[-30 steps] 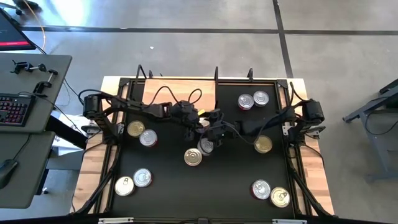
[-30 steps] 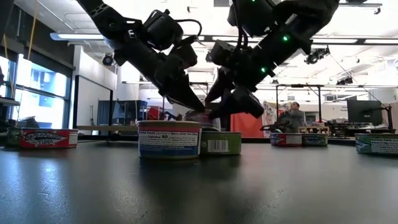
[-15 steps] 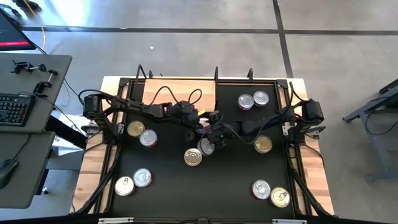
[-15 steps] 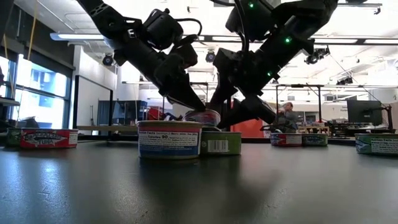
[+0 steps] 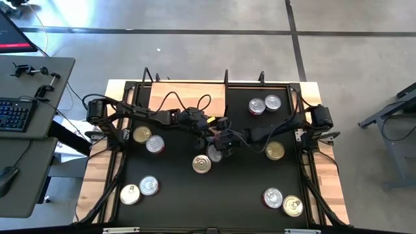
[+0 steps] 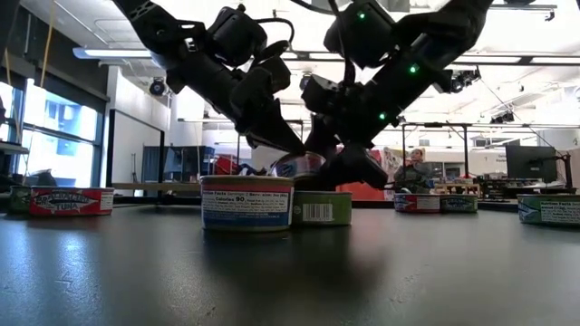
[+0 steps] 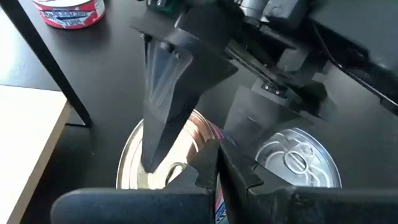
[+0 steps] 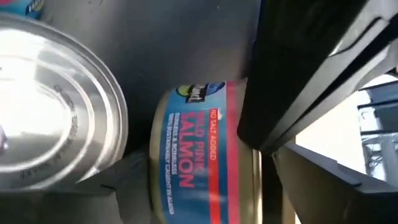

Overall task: Stack canned seafood by type on shelf
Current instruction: Put the blue pink tuna can on the shelf

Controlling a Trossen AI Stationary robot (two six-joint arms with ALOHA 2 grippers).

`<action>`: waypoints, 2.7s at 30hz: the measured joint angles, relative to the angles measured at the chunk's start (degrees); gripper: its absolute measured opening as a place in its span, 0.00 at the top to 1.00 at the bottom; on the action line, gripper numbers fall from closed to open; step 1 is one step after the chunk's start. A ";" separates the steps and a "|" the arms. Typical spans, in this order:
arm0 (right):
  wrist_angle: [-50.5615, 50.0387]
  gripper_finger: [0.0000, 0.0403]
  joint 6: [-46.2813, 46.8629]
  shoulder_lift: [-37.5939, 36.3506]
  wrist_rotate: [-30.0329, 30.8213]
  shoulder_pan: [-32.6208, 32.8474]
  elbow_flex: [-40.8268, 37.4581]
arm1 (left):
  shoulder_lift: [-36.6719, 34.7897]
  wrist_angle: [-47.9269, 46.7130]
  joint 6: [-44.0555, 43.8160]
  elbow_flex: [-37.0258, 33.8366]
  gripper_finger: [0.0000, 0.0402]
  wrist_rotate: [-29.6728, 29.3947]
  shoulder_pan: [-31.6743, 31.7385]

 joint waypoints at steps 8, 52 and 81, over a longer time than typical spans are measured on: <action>-0.24 0.58 10.63 0.07 -0.46 0.14 0.05 | -2.33 -3.04 1.64 0.08 1.00 -1.45 -0.47; -1.44 0.58 33.65 -2.21 7.90 5.97 1.38 | -6.47 -7.64 31.92 0.11 0.31 -18.91 -7.15; 1.28 0.58 34.14 -4.35 3.13 6.40 1.64 | -6.36 -9.73 33.41 0.01 0.57 -16.24 -9.13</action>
